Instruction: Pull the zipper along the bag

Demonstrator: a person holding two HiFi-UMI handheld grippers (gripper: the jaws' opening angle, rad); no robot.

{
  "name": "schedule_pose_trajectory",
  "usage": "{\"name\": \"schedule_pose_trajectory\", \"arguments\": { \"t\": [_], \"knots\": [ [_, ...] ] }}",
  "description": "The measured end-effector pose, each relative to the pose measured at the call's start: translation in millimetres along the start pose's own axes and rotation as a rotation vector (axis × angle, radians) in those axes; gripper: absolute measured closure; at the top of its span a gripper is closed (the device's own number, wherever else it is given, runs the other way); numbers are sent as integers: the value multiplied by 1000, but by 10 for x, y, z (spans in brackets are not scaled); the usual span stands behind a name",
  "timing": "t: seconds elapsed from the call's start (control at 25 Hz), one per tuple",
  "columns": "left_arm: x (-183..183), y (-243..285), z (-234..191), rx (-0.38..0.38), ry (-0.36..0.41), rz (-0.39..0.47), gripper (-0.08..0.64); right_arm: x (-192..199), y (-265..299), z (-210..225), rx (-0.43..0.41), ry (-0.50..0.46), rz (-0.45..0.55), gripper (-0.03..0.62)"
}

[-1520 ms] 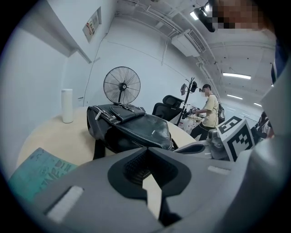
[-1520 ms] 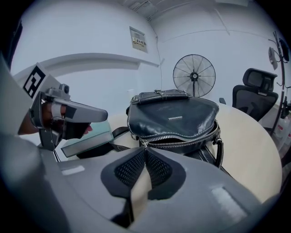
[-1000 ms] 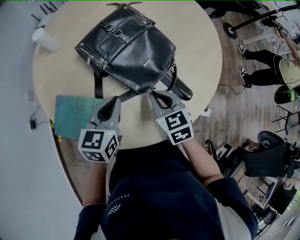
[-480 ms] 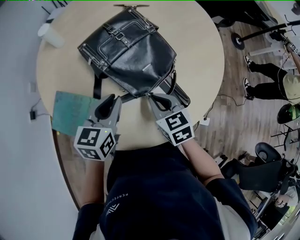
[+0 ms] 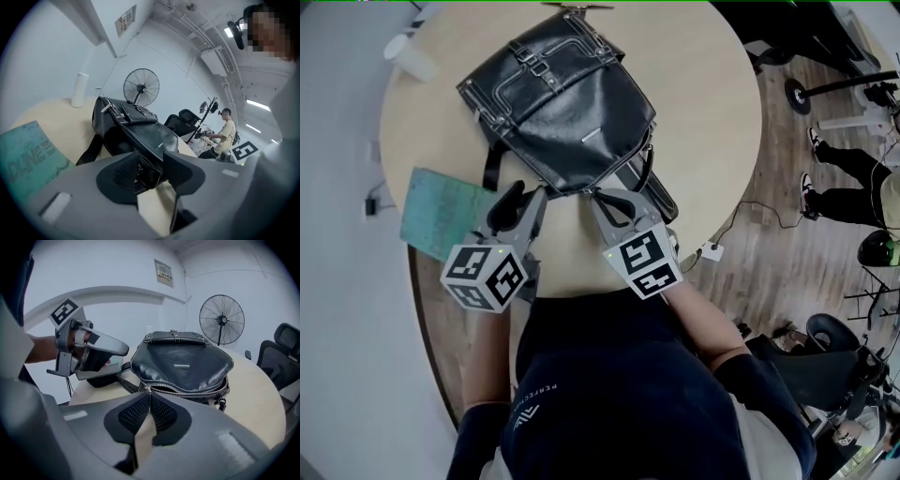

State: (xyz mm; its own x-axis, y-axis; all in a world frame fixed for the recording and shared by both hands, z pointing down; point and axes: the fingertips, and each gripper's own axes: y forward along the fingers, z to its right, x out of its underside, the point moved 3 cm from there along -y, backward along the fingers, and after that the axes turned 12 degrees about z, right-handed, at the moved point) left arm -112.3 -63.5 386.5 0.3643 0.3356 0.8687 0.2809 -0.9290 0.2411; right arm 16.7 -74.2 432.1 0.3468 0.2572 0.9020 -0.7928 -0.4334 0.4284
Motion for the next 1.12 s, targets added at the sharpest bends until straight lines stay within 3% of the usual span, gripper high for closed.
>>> {"name": "schedule_pose_trajectory", "arguments": {
  "t": [0.28, 0.44, 0.52, 0.64, 1.12],
  "knots": [
    [31, 162, 48, 10, -230, 6, 337, 0, 7, 21, -50, -17, 6, 580],
    [103, 254, 38, -11, -307, -19, 322, 0, 23, 29, -68, -35, 7, 580],
    [139, 288, 54, -12, -322, -37, 332, -6, 29, 54, -75, -40, 2, 580],
    [158, 329, 71, -10, -328, -46, 407, -10, 46, 83, -87, -47, -2, 580],
    [155, 340, 100, -16, -300, -33, 416, -23, 157, 127, -141, -32, -12, 578]
  ]
}}
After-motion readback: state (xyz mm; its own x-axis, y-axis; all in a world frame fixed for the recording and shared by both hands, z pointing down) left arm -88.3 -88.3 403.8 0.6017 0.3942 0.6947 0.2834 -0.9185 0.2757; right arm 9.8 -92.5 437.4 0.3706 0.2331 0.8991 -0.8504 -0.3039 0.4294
